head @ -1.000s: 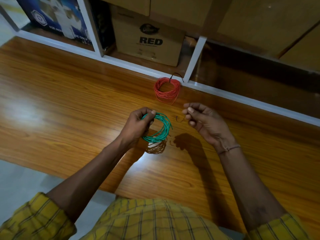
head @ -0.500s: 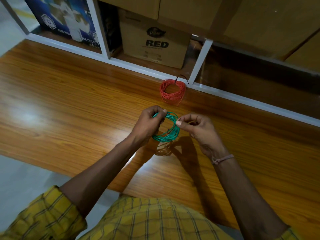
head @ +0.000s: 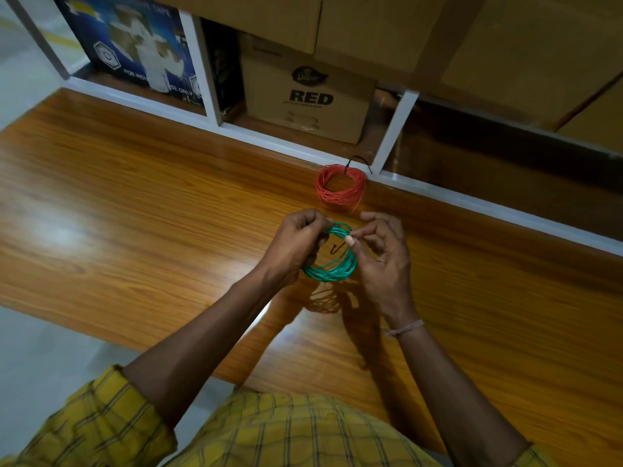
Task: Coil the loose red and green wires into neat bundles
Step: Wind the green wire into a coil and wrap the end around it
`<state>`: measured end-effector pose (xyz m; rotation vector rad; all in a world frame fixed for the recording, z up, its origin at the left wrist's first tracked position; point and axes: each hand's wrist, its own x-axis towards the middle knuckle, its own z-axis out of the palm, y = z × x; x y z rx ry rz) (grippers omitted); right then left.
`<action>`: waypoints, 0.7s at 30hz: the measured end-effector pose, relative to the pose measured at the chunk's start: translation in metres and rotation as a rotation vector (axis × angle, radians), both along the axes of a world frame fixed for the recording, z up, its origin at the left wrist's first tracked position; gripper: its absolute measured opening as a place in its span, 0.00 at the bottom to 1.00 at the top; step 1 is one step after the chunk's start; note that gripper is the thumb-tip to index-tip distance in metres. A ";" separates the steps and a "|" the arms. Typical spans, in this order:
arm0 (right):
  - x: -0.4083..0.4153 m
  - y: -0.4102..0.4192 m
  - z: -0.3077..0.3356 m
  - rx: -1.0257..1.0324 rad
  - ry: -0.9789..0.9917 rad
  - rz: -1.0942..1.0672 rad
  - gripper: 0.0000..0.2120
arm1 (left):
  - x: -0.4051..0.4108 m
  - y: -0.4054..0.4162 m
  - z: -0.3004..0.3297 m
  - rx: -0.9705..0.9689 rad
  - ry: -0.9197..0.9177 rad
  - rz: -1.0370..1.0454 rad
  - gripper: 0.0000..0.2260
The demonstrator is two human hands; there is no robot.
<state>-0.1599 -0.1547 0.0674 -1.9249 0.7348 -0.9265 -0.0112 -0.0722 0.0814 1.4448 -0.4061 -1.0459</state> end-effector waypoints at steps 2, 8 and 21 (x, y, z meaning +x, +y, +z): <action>0.000 0.001 0.004 -0.042 0.016 0.005 0.04 | 0.001 0.000 0.003 -0.003 -0.004 0.004 0.12; 0.002 0.005 0.007 -0.119 0.013 -0.005 0.03 | 0.002 -0.001 0.007 0.006 0.020 0.039 0.11; 0.002 0.013 0.006 -0.392 0.108 -0.036 0.05 | 0.004 0.002 0.016 0.149 -0.019 -0.140 0.05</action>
